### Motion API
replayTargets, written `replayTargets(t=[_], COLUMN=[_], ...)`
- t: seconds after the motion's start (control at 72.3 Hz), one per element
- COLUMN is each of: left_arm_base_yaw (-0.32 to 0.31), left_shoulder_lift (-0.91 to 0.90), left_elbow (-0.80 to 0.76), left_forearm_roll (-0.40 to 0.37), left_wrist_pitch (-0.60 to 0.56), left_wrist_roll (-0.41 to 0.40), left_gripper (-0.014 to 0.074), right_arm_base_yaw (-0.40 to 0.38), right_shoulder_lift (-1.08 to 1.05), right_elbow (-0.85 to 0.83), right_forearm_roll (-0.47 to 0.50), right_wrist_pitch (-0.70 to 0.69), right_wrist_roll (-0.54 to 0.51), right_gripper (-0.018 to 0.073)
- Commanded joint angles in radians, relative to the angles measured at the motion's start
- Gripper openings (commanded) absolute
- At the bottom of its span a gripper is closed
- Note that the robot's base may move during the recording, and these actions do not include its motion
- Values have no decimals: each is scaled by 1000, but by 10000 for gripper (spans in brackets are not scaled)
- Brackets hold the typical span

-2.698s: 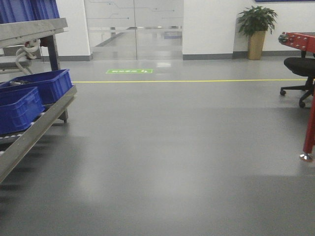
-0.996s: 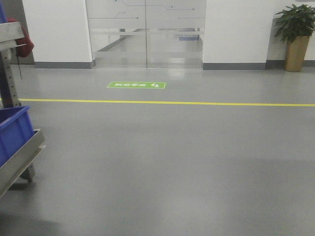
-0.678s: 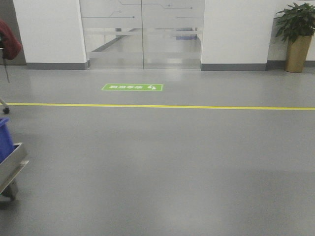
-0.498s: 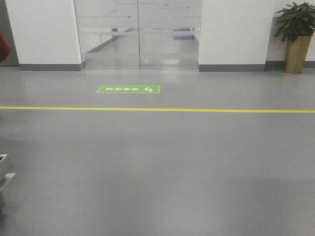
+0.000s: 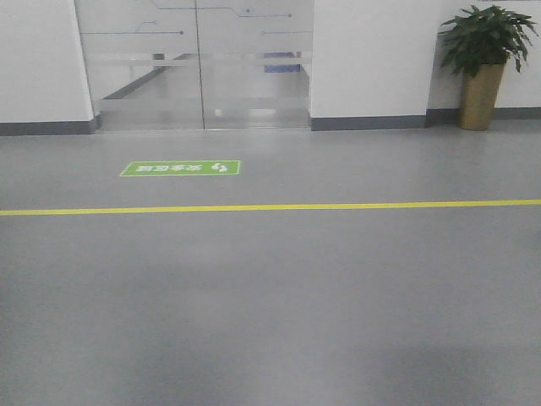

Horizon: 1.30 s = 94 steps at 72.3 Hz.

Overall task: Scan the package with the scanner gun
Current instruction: 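Drive the base forward past the blue bin shelves to the red table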

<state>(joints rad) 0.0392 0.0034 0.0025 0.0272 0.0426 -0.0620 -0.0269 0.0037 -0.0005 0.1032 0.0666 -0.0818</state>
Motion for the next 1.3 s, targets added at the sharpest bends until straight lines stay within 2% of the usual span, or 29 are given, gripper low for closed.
replayTargets(t=[0.0,1.287], left_arm_base_yaw=[1,3], left_shoulder_lift=[-3,-3], left_elbow=[-3,-3], left_forearm_roll=[1,1], left_wrist_pitch=[-15,-15], left_wrist_roll=[-2,-2], left_gripper=[-111,-111], right_arm_base_yaw=[0,0], right_shoulder_lift=[-4,-4], right_elbow=[1,1], right_forearm_roll=[-5,-5], right_wrist_pitch=[-14,-14], right_wrist_roll=[0,0], right_gripper=[-168,-168])
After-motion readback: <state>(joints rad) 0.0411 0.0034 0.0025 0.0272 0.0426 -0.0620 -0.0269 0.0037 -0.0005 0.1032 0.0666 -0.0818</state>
